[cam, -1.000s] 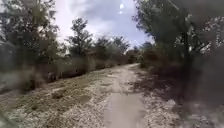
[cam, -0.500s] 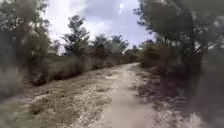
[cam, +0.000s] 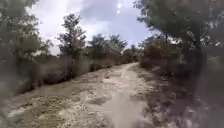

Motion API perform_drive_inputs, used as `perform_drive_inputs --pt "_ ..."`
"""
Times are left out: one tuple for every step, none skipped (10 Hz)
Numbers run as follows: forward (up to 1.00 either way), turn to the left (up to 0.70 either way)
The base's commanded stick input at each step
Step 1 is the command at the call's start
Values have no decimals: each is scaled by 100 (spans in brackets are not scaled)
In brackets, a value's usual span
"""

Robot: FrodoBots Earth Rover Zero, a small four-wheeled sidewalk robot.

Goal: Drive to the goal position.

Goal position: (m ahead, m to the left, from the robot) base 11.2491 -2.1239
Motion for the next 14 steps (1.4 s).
perform_drive_inputs --pt "85 0" --pt "85 0" --pt "85 0" --pt "85 0" --pt "85 0" --pt "85 0" --pt "85 0" --pt "85 0" --pt "85 0" --pt "85 0" --pt "85 0" --pt "85 0" --pt "85 0" --pt "85 0"
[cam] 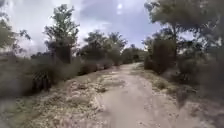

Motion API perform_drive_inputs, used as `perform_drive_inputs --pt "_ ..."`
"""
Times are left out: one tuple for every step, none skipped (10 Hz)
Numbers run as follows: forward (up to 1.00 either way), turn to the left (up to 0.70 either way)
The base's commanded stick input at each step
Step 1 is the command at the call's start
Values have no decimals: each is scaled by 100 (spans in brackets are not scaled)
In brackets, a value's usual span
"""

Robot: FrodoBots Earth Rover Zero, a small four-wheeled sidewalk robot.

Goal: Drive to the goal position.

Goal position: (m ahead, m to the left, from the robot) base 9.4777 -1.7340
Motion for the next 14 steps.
perform_drive_inputs --pt "85 0" --pt "85 0" --pt "85 0" --pt "85 0" --pt "85 0" --pt "85 0" --pt "85 0" --pt "85 0" --pt "85 0" --pt "85 0" --pt "85 0" --pt "85 0" --pt "85 0" --pt "85 0"
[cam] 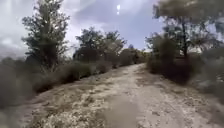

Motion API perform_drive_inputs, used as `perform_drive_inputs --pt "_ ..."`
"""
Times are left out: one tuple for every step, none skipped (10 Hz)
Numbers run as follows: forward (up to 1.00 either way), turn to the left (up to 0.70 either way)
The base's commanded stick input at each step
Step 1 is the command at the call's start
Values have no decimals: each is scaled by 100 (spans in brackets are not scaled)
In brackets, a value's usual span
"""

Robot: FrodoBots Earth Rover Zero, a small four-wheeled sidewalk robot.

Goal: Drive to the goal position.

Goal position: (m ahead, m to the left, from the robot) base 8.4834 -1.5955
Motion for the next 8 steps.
perform_drive_inputs --pt "85 0" --pt "85 0" --pt "85 -8" --pt "85 -28" --pt "85 -29" --pt "85 -6" --pt "85 0" --pt "85 0"
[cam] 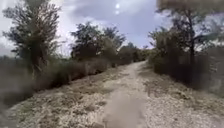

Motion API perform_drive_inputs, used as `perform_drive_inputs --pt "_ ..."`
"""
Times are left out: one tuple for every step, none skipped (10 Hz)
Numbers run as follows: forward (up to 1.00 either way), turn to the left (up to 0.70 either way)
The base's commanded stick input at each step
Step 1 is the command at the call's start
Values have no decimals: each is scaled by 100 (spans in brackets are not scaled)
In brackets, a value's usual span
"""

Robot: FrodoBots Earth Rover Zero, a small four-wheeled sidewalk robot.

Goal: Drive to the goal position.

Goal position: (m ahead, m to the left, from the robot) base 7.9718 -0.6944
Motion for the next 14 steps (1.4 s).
perform_drive_inputs --pt "85 0" --pt "85 0" --pt "85 -9" --pt "85 -23" --pt "85 0" --pt "85 0" --pt "85 0" --pt "85 0" --pt "85 0" --pt "85 0" --pt "85 0" --pt "85 0" --pt "85 0" --pt "85 0"
